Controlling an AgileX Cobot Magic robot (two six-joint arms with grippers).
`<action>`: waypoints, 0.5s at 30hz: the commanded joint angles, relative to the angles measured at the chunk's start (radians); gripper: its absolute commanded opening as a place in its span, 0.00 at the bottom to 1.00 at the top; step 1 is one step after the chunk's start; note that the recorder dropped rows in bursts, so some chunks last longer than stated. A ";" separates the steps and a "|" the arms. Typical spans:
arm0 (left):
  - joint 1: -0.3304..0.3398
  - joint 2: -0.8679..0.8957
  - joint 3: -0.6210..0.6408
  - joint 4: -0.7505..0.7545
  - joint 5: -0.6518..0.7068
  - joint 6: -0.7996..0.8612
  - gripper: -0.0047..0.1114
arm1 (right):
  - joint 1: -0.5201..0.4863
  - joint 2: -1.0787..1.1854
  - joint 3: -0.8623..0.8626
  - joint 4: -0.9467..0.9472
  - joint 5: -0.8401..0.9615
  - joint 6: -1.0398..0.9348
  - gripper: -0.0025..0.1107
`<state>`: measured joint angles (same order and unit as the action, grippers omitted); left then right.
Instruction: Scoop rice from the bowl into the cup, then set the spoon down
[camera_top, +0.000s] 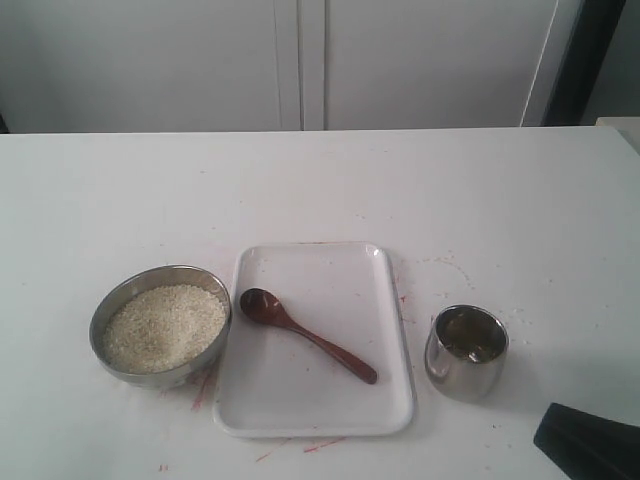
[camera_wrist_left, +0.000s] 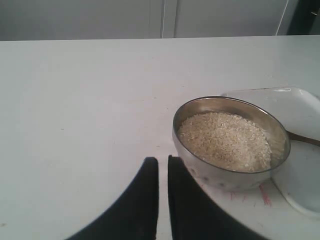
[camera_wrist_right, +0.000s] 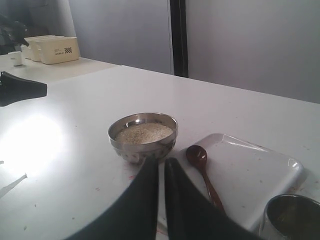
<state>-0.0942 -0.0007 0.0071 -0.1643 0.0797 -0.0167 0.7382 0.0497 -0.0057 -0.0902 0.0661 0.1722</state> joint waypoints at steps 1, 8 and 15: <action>0.002 0.001 -0.007 -0.007 -0.003 -0.002 0.16 | -0.002 -0.005 0.006 -0.011 0.000 -0.011 0.07; 0.002 0.001 -0.007 -0.007 -0.003 -0.002 0.16 | -0.002 -0.005 0.006 -0.003 0.000 -0.011 0.07; 0.002 0.001 -0.007 -0.007 -0.003 -0.002 0.16 | -0.002 -0.005 0.006 -0.003 0.000 -0.011 0.07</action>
<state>-0.0942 -0.0007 0.0071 -0.1643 0.0797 -0.0167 0.7382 0.0497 -0.0057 -0.0902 0.0701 0.1722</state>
